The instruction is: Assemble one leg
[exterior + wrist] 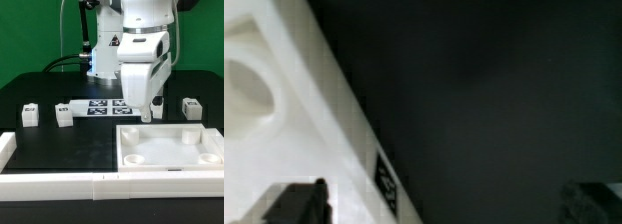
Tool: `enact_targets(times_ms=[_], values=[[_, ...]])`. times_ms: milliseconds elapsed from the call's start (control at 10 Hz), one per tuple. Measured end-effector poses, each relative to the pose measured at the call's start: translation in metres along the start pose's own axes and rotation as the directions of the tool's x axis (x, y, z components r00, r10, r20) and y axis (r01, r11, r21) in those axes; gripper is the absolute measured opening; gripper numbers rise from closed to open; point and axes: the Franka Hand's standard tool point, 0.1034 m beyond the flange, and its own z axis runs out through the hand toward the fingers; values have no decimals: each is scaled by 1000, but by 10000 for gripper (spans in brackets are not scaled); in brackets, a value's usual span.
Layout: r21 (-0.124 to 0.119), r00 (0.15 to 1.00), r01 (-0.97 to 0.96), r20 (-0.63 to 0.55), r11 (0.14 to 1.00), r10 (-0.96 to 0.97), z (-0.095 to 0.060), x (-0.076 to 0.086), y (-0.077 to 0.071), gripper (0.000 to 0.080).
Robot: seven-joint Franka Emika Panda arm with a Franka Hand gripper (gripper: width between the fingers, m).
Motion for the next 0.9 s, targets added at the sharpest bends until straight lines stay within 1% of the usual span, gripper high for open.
enact_targets(times_ms=[100, 200, 300, 400, 500, 600, 700, 800, 900], values=[[1, 995, -102, -1, 995, 102, 0, 0, 0, 648], [7, 963, -271, -9, 963, 271, 3, 1, -3, 648], [20, 883, -470, -9, 882, 470, 3, 2, -9, 648], [17, 810, -585, -29, 811, 585, 2, 1, -11, 648], [16, 726, -687, -47, 727, 686, 3, 0, -18, 648], [31, 603, -796, -35, 604, 797, 5, 0, -28, 648], [32, 553, -832, -41, 554, 832, 7, 5, -36, 648], [29, 530, -846, -55, 532, 846, 10, 11, -48, 648], [32, 488, -871, -61, 490, 871, 13, 18, -62, 648]])
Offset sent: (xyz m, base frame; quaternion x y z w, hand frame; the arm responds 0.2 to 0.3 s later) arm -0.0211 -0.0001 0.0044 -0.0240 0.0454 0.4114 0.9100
